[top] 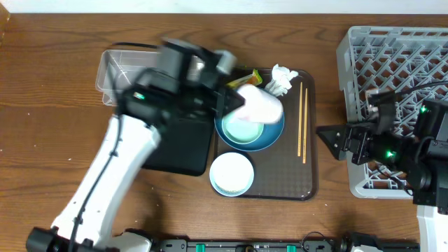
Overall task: Sort waste into correct bins and load items into the dishwasher rack
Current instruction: 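Lift the pink cup with the left gripper toward the right gripper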
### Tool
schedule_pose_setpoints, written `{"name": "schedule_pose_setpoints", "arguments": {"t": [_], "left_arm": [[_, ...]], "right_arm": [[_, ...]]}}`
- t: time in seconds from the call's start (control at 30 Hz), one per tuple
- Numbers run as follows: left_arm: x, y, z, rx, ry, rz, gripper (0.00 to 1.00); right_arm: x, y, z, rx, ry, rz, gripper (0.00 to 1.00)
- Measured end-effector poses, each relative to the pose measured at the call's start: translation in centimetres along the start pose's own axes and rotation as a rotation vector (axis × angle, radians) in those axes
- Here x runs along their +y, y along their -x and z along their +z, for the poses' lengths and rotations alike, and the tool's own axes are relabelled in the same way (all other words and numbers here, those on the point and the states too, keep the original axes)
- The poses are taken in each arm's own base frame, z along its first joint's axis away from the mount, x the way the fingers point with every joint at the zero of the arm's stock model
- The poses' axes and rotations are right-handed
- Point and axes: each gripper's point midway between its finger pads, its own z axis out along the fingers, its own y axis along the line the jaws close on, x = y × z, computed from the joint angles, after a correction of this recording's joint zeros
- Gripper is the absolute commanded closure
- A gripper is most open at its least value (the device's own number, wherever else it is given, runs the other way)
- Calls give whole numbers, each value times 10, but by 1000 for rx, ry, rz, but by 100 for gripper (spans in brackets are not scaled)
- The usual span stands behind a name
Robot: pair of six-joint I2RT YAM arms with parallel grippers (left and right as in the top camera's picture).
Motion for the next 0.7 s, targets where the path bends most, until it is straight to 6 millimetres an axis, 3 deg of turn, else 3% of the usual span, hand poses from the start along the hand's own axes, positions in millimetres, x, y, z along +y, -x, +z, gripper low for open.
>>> {"name": "schedule_pose_setpoints", "arguments": {"t": [0.13, 0.27, 0.5, 0.7], "left_arm": [[-3, 6, -18, 18, -200, -90, 94], [-21, 4, -28, 47, -339, -100, 94], [-49, -6, -31, 107, -478, -87, 94], [-62, -13, -27, 145, -517, -83, 94]], "right_arm": [[38, 18, -4, -68, 210, -132, 3], [73, 25, -5, -94, 367, -246, 5], [109, 22, 13, -50, 462, -302, 7], [124, 16, 41, 12, 484, -294, 10]]}}
